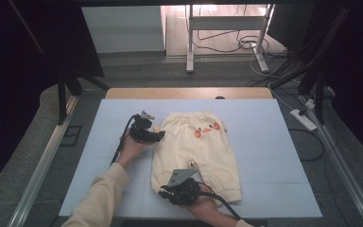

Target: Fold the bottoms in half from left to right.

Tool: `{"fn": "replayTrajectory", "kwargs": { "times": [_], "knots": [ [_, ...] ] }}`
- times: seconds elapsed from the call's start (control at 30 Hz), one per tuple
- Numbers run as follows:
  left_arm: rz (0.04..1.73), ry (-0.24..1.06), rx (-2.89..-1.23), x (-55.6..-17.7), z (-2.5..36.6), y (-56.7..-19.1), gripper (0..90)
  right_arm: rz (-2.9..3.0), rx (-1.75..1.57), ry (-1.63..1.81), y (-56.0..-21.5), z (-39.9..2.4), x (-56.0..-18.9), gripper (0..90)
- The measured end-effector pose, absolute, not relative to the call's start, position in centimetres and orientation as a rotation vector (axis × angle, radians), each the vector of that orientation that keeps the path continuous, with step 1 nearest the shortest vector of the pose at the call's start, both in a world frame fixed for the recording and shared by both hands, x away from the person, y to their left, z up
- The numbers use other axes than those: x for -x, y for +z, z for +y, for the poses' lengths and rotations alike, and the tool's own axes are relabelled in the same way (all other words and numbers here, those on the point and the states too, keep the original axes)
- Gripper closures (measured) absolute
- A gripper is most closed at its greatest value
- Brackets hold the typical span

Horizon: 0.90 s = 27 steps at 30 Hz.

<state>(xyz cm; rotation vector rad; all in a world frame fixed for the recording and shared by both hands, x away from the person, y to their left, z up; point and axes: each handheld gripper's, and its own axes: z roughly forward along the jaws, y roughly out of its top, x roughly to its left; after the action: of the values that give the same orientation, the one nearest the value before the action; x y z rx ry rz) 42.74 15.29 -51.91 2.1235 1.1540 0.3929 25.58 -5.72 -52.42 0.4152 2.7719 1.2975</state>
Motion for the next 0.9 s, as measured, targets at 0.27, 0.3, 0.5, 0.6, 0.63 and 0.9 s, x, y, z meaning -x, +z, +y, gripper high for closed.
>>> {"fn": "replayTrajectory", "kwargs": {
  "times": [0.27,0.3,0.5,0.6,0.63,0.9],
  "knots": [
    [1.135,0.355,-2.144,-42.9,14.9,-52.5,26.4,2.777,-0.413,1.29,-52.4,-5.8,-25.6,75.8],
    [1.135,0.348,-2.145,-42.9,14.8,-52.6,26.9,2.778,-0.415,1.29,-52.4,-5.8,-25.6,75.8],
    [1.126,0.306,-2.159,-43.0,14.6,-53.0,30.0,2.779,-0.413,1.292,-52.4,-5.8,-25.6,75.9],
    [1.111,0.271,-2.169,-43.1,14.4,-53.3,33.7,2.778,-0.415,1.292,-52.4,-5.8,-25.6,75.9],
    [1.106,0.264,-2.177,-43.0,14.3,-53.3,35.2,2.778,-0.415,1.292,-52.4,-5.8,-25.6,75.9],
    [1.111,0.248,-2.183,-43.0,14.2,-53.4,39.5,2.78,-0.411,1.287,-52.3,-5.9,-25.6,75.9]
  ]
}}
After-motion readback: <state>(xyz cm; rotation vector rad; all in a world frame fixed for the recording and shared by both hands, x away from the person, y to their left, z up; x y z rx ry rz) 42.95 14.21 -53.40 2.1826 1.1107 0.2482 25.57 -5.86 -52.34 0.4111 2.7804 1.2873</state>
